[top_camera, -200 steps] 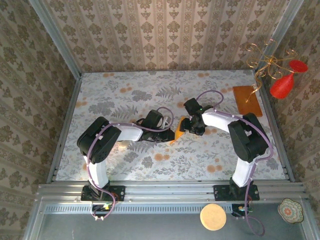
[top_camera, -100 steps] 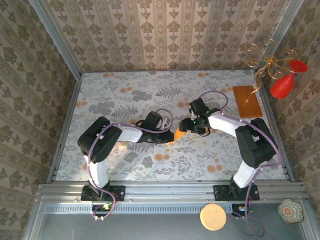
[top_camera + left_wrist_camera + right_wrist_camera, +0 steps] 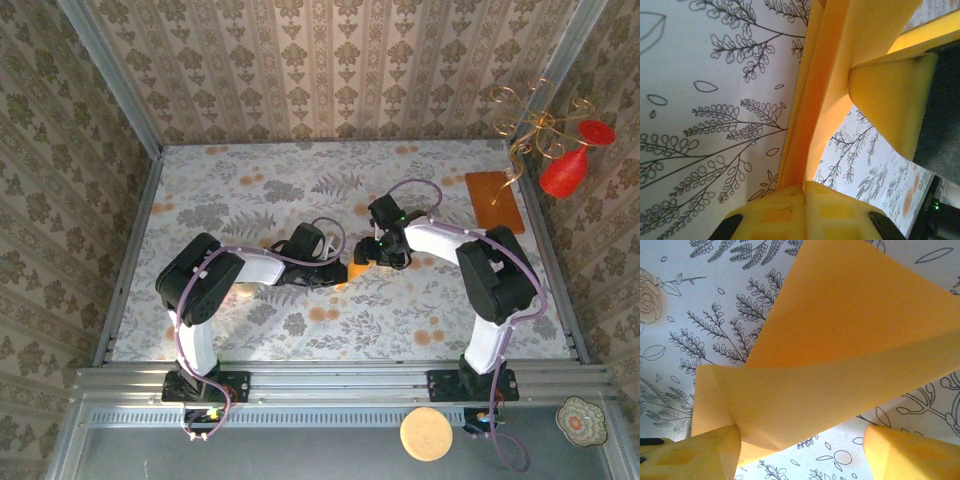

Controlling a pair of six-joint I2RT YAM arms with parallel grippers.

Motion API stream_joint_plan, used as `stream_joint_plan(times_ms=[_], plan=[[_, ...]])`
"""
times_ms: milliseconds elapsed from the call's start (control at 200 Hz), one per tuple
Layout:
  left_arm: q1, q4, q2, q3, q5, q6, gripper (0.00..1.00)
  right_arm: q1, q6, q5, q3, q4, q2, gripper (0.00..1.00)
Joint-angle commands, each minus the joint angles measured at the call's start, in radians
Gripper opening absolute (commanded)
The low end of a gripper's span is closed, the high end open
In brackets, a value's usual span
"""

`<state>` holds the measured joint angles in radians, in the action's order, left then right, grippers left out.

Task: Fold a paper plane with a square sheet of paper (pick it up from the middle)

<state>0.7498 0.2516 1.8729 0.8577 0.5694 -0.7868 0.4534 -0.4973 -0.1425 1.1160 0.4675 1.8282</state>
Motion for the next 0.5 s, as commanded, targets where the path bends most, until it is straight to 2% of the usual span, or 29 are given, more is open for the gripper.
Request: stream_joint_plan(times_ms=[0,200,495], plan=[[-0.003,-0.007,0.026,-0.004,0.003,-0.011,0.10,0.013,-0.002,0.100,0.025,0.040,0.081,0.69],[-0.004,-0.033,-0.008,-0.002,0.004,-0.006,0.12,0.025,-0.021,0.180,0.050,0.098,0.142,0.68],[-0.006,-0.083,-0.079,0.003,-0.022,0.007,0.22,0.027,-0.028,0.192,0.061,0.109,0.187,0.68]])
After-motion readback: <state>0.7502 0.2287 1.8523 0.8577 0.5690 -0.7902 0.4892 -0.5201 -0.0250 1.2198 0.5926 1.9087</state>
